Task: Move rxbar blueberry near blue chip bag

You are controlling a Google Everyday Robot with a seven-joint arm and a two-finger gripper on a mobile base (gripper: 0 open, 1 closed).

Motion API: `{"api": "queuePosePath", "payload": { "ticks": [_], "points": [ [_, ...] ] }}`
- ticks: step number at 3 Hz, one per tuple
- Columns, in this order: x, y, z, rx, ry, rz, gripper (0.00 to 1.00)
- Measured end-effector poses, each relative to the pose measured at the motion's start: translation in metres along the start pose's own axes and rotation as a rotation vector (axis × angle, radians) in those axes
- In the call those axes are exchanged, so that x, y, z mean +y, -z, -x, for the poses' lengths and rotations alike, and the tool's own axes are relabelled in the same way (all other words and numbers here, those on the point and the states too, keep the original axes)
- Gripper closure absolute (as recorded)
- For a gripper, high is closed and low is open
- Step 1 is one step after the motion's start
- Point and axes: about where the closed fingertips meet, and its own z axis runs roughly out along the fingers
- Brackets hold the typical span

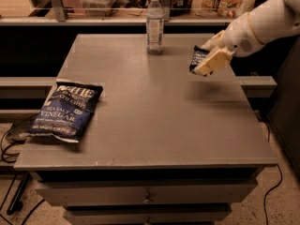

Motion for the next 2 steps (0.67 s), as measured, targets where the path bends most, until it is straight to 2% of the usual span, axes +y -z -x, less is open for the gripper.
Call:
{"api": "queuePosePath", "payload": {
  "ticks": [1, 2],
  "points": [
    [0.0252, 0.0250, 0.0584, -0.054, 0.131, 0.035, 1.00],
    [0.0276, 0.0263, 0.0592, -0.052, 0.135, 0.041, 1.00]
  ]
}}
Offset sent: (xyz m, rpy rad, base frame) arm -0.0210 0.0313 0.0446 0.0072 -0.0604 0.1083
